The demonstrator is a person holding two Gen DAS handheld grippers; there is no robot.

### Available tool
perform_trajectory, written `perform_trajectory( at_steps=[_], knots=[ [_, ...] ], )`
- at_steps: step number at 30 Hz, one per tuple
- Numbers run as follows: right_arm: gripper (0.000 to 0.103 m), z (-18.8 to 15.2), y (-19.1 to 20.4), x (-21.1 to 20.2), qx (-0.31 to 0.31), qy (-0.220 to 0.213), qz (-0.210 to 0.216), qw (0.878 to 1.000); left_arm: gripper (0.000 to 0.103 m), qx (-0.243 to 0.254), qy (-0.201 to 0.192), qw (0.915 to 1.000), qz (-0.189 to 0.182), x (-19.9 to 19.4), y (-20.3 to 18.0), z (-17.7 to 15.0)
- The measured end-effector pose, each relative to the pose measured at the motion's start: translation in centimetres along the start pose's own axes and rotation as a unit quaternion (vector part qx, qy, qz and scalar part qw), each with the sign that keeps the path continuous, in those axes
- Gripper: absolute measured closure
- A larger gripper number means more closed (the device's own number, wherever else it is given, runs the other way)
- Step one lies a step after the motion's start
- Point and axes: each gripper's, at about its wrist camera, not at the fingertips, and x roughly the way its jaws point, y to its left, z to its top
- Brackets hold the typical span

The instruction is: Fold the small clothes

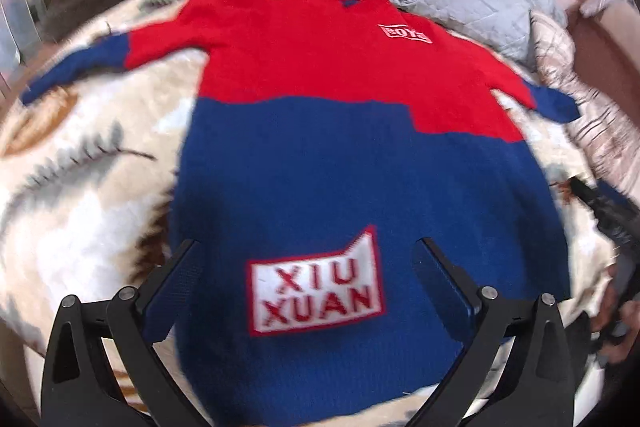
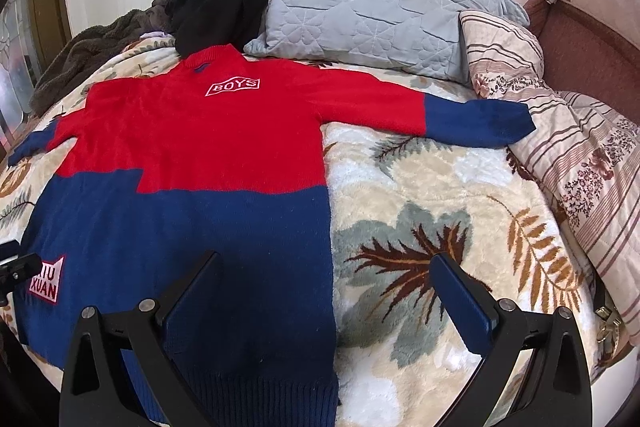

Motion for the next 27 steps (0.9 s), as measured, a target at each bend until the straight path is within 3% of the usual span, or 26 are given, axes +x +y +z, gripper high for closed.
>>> perform_trajectory(
  at_steps=[2, 12, 27],
  knots=[
    [0.000, 0.1, 0.0, 0.1, -0.002, -0.001, -0.001, 1.000, 0.000, 0.010, 0.003, 0.9997, 0.022, 0.1, -0.1, 0.1],
    [0.000, 0.2, -0.6, 0.5, 0.004, 0.001, -0.002, 1.000, 0.000, 0.018, -0.028, 0.9984, 0.046, -0.4, 0.1, 0.8],
    [0.000, 0.3, -1.3, 1.2, 0.005, 0.009, 0.003, 1.000, 0.000, 0.030, -0.027, 0.9978, 0.052, 0.1, -0.6, 1.2]
  ],
)
